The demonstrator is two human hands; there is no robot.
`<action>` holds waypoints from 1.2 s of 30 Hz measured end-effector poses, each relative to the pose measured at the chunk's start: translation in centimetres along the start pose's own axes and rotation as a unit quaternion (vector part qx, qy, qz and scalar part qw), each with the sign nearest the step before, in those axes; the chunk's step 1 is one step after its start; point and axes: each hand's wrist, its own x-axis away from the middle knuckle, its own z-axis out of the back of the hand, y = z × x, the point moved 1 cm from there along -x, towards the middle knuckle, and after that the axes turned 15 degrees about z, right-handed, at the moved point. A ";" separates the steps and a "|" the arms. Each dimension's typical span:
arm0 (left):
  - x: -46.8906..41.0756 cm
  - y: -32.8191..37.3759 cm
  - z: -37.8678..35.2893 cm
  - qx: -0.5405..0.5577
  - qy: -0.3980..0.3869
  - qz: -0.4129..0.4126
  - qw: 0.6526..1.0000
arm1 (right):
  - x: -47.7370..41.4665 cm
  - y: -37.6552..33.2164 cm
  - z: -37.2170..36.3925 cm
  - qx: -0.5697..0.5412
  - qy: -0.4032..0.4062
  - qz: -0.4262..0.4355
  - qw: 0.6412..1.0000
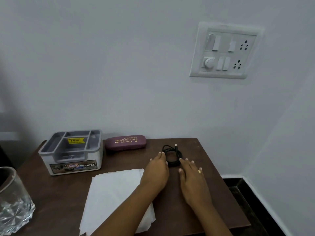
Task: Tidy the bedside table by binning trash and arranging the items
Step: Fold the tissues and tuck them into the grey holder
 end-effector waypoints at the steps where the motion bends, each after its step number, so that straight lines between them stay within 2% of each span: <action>1: 0.1 0.3 -0.1 -0.007 0.004 -0.003 1.000 | 0.0 0.1 0.0 -0.004 0.005 -0.003 1.000; 4: 0.9 0.8 -0.4 -0.034 -0.003 -0.016 0.999 | 0.5 0.3 0.1 0.006 0.022 -0.003 1.000; 7: 2.1 1.0 -1.2 -0.063 -0.022 -0.076 0.995 | 1.0 0.5 0.0 0.035 -0.013 0.037 0.999; 10: 1.9 0.5 -1.1 -0.056 -0.038 -0.086 0.994 | 1.9 0.3 0.2 0.054 -0.033 0.033 0.997; 12: 0.4 -0.6 0.6 -0.068 0.012 -0.074 0.995 | 2.9 0.0 0.6 0.052 -0.024 0.029 0.998; 14: -1.8 -2.8 3.2 -0.130 0.097 -0.054 0.985 | 4.0 -0.1 0.8 0.045 -0.032 0.033 0.998; 16: -4.3 -5.3 6.2 -0.199 0.142 -0.008 0.970 | 5.1 -0.1 0.9 0.044 -0.051 0.028 0.997; 19: -6.8 -7.6 9.0 -0.257 0.094 0.061 0.960 | 6.7 -0.5 1.0 0.064 -0.072 0.026 0.995; 21: -7.6 -7.8 9.5 -0.275 0.066 0.064 0.957 | 7.9 -0.9 1.1 0.055 -0.057 0.025 0.997; 26: -7.0 -5.0 8.3 -0.236 0.063 0.020 0.970 | 9.8 -1.3 -0.2 0.115 0.012 0.061 0.991; 32: -5.9 0.9 4.0 -0.151 0.023 -0.064 0.986 | 8.5 -1.0 -0.2 0.109 -0.007 0.051 0.993; 36: -5.6 3.4 1.7 -0.132 0.015 -0.091 0.987 | 8.3 -0.6 -0.2 0.126 0.046 0.078 0.988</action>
